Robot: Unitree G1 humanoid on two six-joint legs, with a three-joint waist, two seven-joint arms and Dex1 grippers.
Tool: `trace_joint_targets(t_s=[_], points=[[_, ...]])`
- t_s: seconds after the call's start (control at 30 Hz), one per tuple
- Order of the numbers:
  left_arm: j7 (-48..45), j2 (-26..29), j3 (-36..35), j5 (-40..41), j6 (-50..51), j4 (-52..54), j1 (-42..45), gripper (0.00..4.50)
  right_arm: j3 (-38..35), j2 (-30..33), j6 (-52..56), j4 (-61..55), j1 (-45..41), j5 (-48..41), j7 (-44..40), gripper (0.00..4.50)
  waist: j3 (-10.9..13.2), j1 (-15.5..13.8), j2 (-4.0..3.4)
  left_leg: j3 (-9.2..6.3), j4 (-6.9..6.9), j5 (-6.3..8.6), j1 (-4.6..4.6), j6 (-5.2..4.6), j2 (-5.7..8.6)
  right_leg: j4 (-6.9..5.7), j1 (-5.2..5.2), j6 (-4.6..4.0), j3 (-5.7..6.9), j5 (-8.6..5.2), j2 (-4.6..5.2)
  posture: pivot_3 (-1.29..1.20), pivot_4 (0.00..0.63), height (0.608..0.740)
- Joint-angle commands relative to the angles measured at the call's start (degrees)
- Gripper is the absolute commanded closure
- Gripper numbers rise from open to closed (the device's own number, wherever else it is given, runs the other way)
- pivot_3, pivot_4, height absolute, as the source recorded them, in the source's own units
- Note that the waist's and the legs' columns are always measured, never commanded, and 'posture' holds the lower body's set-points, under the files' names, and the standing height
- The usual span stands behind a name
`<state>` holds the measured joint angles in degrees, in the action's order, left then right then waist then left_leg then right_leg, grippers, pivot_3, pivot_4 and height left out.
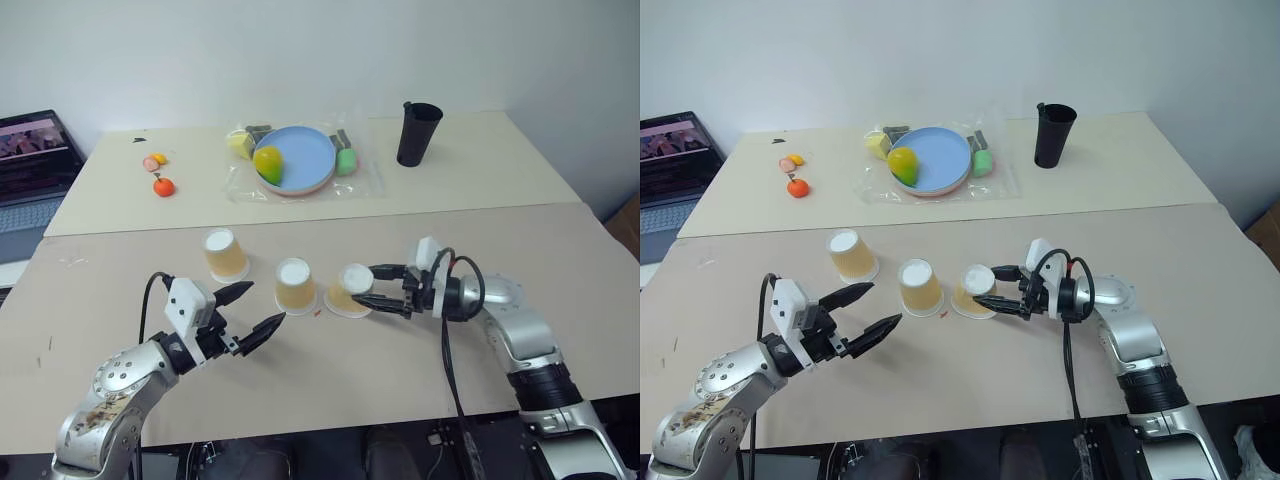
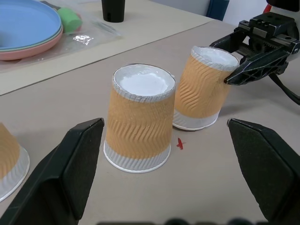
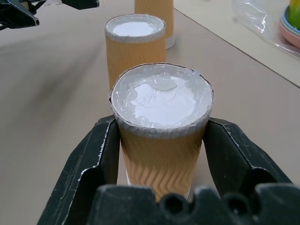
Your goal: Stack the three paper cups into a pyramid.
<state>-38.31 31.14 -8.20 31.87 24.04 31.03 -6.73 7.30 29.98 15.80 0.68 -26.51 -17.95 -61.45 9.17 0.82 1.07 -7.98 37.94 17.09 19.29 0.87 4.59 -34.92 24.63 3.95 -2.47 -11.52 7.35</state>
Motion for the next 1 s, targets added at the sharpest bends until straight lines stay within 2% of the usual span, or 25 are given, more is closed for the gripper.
trace_joint_targets(t_s=[0.03,0.63,0.7,0.73,0.8,0.83,1.0], points=[[-0.25,1.00,-2.81,1.07,-0.42,2.17,-1.75,0.00,-0.09,-0.14,-0.62,-1.06,-1.78,-0.34,-0.43,2.04,0.00,0.05,0.00,0.00,0.00,0.00,0.00,0.00,0.00,-0.01,0.00,0.00,0.00,0.00,0.00,0.00,0.150,0.740],[0.82,0.41,-3.92,0.82,-0.86,4.18,-4.34,0.00,1.79,-2.67,-5.58,6.62,-5.04,2.85,-1.89,2.04,0.00,0.15,0.00,0.01,0.00,0.01,-0.01,-0.01,-0.02,-0.01,0.01,-0.01,0.00,0.01,-0.02,0.00,0.150,0.740],[1.11,0.19,-3.75,0.68,-0.93,4.27,-4.35,0.00,1.69,-3.07,-6.84,7.93,-5.29,3.09,-2.13,1.10,0.00,0.15,0.00,0.01,0.00,0.01,-0.01,-0.01,-0.02,-0.02,0.01,-0.01,0.00,0.01,-0.02,0.00,0.150,0.740],[1.22,0.11,-3.67,0.64,-0.91,4.32,-4.30,0.00,1.53,-3.43,-7.48,8.74,-5.54,3.39,-1.80,0.94,0.00,0.12,0.00,0.01,0.00,0.01,-0.02,-0.01,-0.02,-0.02,0.01,-0.01,0.00,0.01,-0.02,0.00,0.150,0.740],[1.42,-0.11,-3.58,0.60,-0.97,4.32,-4.19,0.00,1.48,-4.18,-7.91,10.78,-6.51,4.44,-0.37,0.16,0.00,0.16,0.00,0.01,0.00,0.00,-0.02,0.00,-0.02,-0.02,0.01,-0.01,0.00,0.01,-0.02,0.00,0.150,0.740],[1.52,-0.23,-3.52,0.56,-1.01,4.31,-4.17,0.00,1.43,-4.44,-8.05,11.51,-6.84,4.74,-0.02,0.02,0.00,0.19,0.00,0.01,0.00,0.00,-0.01,0.00,-0.02,-0.02,0.01,-0.01,0.00,0.01,-0.02,0.00,0.150,0.740],[1.75,-0.73,-2.95,0.39,-1.12,4.01,-3.79,0.00,0.36,-4.54,-2.66,10.67,-7.77,1.62,-1.44,0.02,0.00,0.18,0.00,0.01,0.00,-0.01,0.01,0.02,-0.03,-0.02,0.06,-0.02,-0.01,0.01,-0.02,0.00,0.150,0.740]])
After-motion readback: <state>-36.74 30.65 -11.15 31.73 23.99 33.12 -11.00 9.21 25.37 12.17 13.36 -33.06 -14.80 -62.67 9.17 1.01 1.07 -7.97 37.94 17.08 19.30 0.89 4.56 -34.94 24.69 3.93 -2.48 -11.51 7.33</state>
